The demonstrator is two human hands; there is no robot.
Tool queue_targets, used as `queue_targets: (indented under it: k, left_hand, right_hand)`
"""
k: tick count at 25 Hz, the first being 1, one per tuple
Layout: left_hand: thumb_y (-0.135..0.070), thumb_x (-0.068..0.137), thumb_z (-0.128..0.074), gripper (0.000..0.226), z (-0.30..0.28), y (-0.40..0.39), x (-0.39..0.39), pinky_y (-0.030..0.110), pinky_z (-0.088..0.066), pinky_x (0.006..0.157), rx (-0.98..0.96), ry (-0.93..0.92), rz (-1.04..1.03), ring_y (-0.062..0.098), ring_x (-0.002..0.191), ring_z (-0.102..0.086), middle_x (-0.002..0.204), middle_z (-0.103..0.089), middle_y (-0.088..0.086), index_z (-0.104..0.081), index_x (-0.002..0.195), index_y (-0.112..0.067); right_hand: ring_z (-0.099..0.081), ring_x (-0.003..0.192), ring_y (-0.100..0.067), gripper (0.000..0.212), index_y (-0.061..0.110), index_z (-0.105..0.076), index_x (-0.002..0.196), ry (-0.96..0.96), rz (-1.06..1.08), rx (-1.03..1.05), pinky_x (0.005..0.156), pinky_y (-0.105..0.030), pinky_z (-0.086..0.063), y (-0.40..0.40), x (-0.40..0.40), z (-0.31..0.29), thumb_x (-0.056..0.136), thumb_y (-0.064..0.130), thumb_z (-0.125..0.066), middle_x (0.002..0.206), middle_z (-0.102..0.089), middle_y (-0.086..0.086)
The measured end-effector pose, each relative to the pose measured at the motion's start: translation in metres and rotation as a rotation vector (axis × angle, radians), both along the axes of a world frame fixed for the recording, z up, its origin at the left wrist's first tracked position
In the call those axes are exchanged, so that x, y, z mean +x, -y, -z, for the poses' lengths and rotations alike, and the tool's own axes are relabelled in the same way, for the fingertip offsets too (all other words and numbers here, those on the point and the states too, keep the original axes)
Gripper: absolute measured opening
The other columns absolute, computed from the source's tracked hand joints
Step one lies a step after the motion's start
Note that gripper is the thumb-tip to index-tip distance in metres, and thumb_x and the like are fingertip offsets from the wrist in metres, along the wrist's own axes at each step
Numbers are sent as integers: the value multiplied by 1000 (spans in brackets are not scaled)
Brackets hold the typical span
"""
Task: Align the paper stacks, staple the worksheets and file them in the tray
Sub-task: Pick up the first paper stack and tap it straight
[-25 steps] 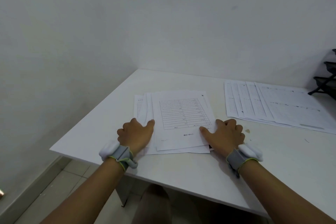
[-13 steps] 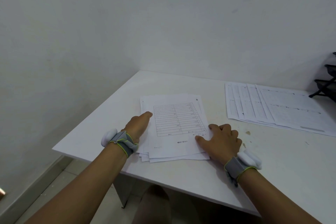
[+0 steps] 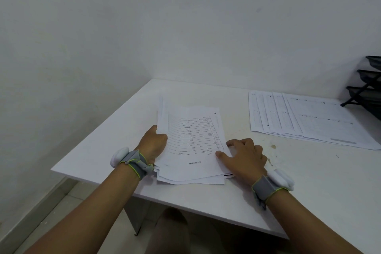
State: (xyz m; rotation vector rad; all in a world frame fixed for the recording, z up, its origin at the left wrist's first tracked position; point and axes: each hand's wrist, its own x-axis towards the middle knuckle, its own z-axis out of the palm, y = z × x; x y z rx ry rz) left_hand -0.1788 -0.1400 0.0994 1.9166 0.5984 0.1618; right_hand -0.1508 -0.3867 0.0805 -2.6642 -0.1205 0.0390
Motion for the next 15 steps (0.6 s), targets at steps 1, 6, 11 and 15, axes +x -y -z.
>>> queue_targets:
  k: [1,6,11,15]
  left_hand:
    - [-5,92,-45,39,1,-1,-3,28,-42,77,-14,31,10,23,92,-55,114,-60,6,-50,131,-10]
    - [-5,93,-48,37,3,-2,-22,27,-50,81,-157,266,88,18,103,-64,115,-67,-4,-55,122,-27]
    - [-3,95,-51,39,-15,-2,-22,36,-49,96,-186,435,150,20,111,-64,122,-67,-4,-56,121,-33]
    - [-7,95,-54,39,-32,-6,-20,17,-53,80,-77,486,178,1,97,-67,105,-70,-27,-56,113,-41]
  right_hand:
    - [-37,128,-27,53,36,-54,129,-9,8,13,102,-40,-29,0,2,-1,85,66,-55,135,-44,2]
    - [-45,131,-28,69,22,-39,148,-109,13,265,110,-46,-35,-3,18,-10,91,57,-55,140,-52,-1]
    - [-56,125,-28,58,13,-44,144,-200,-3,809,107,-50,-45,-8,36,-33,94,37,-62,137,-58,-4]
    - [-66,110,-23,17,23,-63,114,-69,-61,1055,99,-48,-53,-10,39,-51,98,23,-58,117,-70,0]
